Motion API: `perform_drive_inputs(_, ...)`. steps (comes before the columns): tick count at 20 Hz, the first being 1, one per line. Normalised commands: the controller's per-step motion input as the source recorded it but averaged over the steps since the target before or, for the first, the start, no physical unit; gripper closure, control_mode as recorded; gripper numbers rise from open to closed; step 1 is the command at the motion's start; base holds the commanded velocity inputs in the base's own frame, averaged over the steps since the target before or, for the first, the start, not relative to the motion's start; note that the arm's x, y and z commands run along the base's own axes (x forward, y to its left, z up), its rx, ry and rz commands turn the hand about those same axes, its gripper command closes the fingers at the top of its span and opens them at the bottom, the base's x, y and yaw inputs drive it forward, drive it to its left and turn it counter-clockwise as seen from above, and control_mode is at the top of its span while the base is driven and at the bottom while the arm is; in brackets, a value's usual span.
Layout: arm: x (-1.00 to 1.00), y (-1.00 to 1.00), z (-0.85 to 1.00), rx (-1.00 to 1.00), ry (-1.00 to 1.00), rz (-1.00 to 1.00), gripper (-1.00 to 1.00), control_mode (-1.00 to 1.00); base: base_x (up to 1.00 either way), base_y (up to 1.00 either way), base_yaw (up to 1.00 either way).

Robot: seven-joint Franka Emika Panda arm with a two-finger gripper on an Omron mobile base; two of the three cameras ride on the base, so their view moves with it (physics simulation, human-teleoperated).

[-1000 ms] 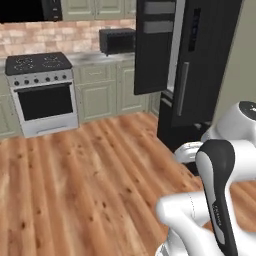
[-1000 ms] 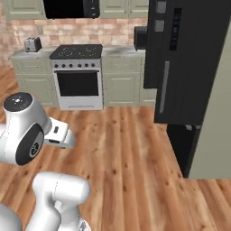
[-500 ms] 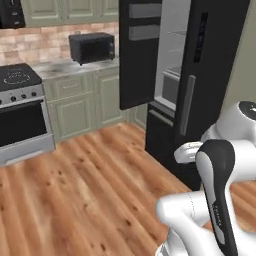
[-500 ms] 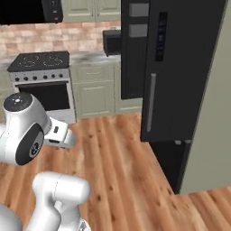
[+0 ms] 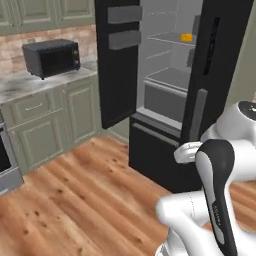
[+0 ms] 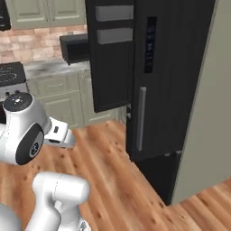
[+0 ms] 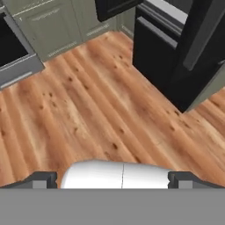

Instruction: Take the cheese, fish, and sweet potato from the fridge and place them on the plate on the dining counter to create an appetizer plate.

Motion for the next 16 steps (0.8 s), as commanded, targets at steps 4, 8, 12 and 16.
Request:
perform_drive_inputs(4, 0.0, 0.0, 0.0, 0.0, 0.0, 0.0, -1.0, 1.0, 0.48, 0.77, -0.49)
perform_drive_inputs(8, 0.0, 0.0, 0.0, 0.0, 0.0, 0.0, -1.0, 1.0, 0.36, 0.87, -0.52)
perform_drive_inputs(12, 0.0, 0.0, 0.0, 0.0, 0.0, 0.0, -1.0, 1.0, 0.28, 0.8, -0.54)
perform_drive_inputs(16, 0.0, 0.0, 0.0, 0.0, 0.0, 0.0, -1.0, 1.0, 0.28, 0.72, -0.53)
